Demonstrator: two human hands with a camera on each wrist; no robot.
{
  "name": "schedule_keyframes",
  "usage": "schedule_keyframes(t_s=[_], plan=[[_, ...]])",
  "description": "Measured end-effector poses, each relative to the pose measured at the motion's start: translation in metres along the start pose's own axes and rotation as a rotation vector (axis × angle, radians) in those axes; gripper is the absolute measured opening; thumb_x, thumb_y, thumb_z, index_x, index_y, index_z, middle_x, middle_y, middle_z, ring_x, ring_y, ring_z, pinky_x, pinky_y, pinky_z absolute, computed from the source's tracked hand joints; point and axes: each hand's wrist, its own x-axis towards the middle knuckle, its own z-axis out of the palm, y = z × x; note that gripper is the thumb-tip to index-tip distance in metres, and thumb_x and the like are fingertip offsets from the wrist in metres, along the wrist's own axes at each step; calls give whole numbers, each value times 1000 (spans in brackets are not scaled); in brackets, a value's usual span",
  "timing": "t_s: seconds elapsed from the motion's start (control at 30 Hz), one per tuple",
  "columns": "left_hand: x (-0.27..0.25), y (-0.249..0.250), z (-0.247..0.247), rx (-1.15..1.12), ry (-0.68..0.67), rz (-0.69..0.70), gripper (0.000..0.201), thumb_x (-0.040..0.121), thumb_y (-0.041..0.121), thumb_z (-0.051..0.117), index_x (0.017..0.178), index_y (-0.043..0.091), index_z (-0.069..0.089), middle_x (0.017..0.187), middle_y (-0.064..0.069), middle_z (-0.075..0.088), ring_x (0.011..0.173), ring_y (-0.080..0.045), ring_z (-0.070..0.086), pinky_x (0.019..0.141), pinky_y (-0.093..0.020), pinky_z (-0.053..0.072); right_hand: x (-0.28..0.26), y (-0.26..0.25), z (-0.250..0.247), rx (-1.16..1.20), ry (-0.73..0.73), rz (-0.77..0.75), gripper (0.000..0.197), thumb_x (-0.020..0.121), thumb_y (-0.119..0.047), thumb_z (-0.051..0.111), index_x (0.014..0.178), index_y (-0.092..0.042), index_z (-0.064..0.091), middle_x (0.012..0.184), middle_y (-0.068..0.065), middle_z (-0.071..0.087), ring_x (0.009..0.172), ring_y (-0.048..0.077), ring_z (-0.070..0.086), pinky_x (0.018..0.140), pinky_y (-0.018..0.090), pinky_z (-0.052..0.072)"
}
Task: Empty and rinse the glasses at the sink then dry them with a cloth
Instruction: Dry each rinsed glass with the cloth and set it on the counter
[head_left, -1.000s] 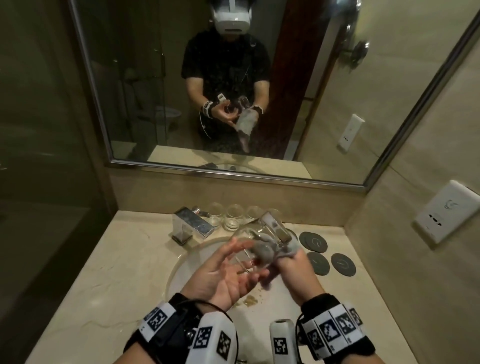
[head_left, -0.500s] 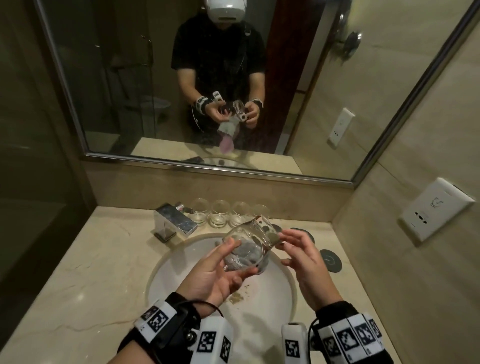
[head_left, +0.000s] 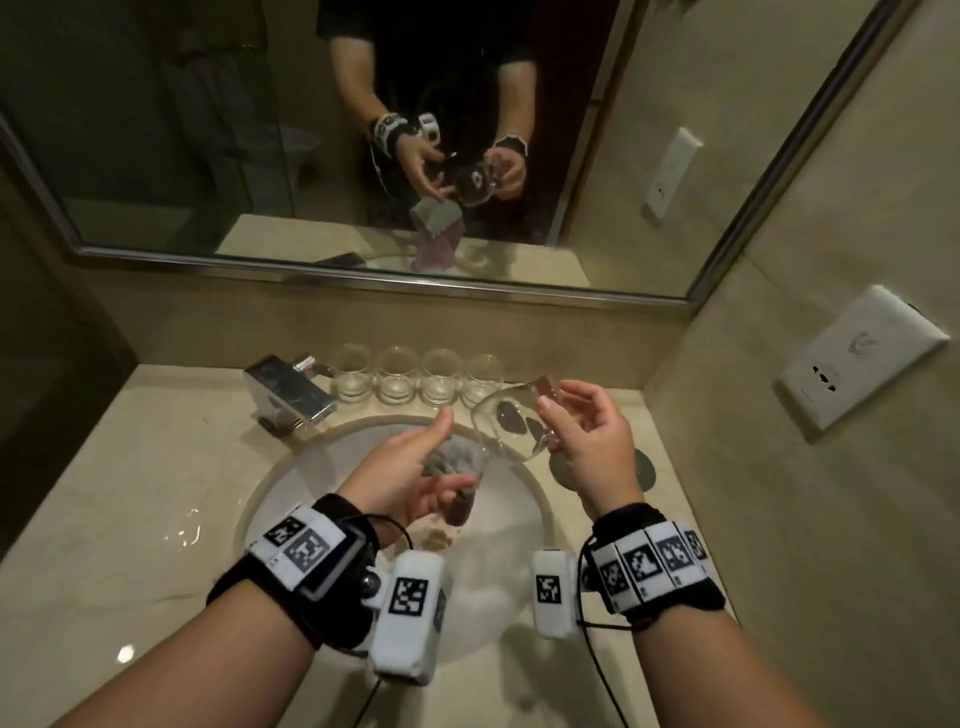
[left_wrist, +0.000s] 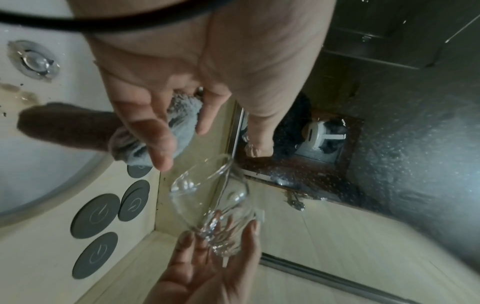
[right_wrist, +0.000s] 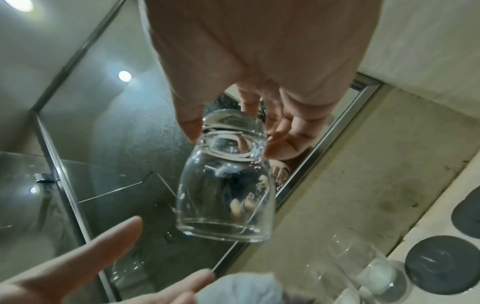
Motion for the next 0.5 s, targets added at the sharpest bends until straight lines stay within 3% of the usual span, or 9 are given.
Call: schedule_keyframes(t_s=[0.13, 0.2, 0.3, 0.5], plan=[[9, 2, 1, -10, 83, -19, 64, 82, 52, 61, 126, 6, 50, 83, -15, 73, 94, -32, 60, 53, -24, 47, 30, 19, -17, -174, 80, -36, 43, 75, -29, 81, 112, -23, 58, 107, -6, 64, 99, 12, 61, 86, 30, 53], [10, 1, 3, -17, 130, -25, 68, 81, 52, 61, 130, 5, 49, 92, -19, 67, 92, -31, 62, 50, -23, 48, 45, 28, -20, -255, 79, -23, 49, 75, -31, 81, 117, -21, 58, 111, -5, 62, 99, 12, 61, 85, 30, 53], [12, -1, 6, -43, 190, -29, 58, 91, 45, 58, 132, 4, 49, 95, -17, 62, 79, -25, 68, 47, -21, 48, 68, 42, -17, -399, 72, -20, 53, 75, -32, 81, 121, -18, 57, 107, -7, 61, 94, 11, 59, 81, 24, 49], [20, -7, 6, -54, 276, -49, 51, 95, 43, 53, 130, 7, 50, 102, -14, 59, 77, -21, 69, 49, -19, 48, 117, 84, -1, -575, 31, 15, 56, 71, -35, 82, 120, -19, 59, 115, 2, 66, 101, 19, 62, 89, 35, 53]])
